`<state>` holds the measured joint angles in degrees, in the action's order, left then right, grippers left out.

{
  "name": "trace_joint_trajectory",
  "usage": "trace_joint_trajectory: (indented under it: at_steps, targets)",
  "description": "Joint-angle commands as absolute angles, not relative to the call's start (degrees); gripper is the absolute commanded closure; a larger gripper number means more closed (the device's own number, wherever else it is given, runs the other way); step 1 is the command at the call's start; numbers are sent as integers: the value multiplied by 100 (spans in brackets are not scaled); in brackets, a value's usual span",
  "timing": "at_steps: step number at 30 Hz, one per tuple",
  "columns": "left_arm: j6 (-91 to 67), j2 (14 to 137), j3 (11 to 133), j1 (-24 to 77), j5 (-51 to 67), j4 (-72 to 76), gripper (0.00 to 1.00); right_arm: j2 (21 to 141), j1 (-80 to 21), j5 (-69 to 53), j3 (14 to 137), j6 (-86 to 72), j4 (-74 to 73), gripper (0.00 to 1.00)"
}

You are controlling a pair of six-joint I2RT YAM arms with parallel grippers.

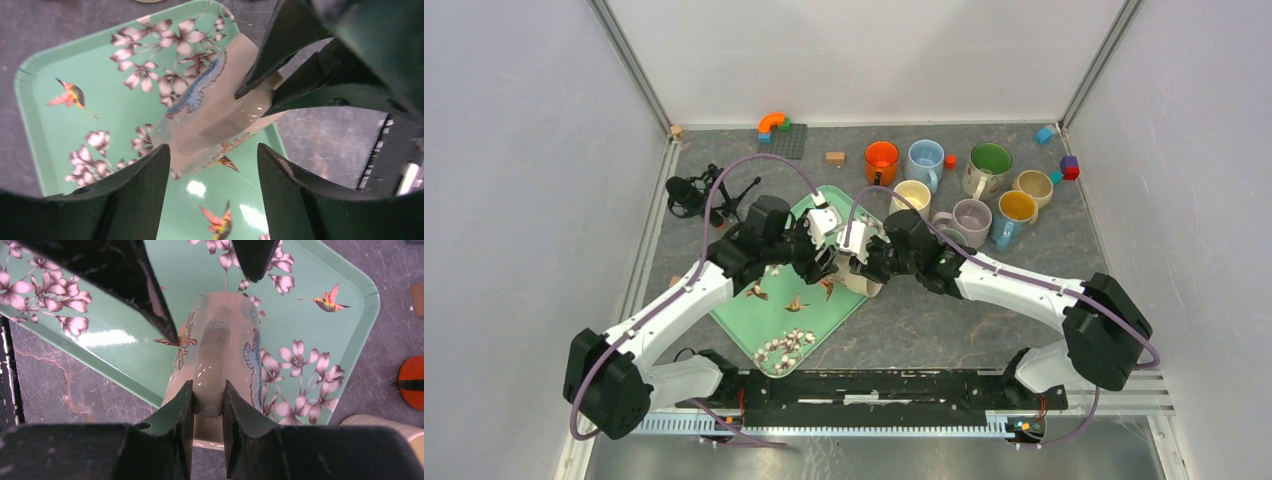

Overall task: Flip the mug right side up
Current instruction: Turn over the cup on the tray.

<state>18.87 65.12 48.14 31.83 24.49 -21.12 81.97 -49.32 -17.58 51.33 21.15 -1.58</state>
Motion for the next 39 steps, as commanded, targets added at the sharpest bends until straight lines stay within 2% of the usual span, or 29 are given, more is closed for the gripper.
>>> trace_joint_trajectory:
  at_steps: [1,10,17,24,30,39]
  targets:
    - [3006,6797,4668,3373,2534,-1563,29,7957,-4888,-2010,5101,2240,445,100]
    - [3054,7328,4647,3446,2726,-942,30,7699,-4808,-1855,4680,2142,945,100]
    - [2737,6835,4132,3476,2748,-601,29,7394,-4592,-1838,4018,1909,1929,100]
    - [2936,6310,3536,3484,2347,-26,25,7408,-4473,-2408,3744,1771,2722,100]
    - [3235,6616,3833,3489,2334,-40,25,7414,-4460,-2921,3728,2124,2957,100]
    - [3416,6828,4105,3720,2601,-149,27,7174,-4460,-2878,3332,2619,3585,100]
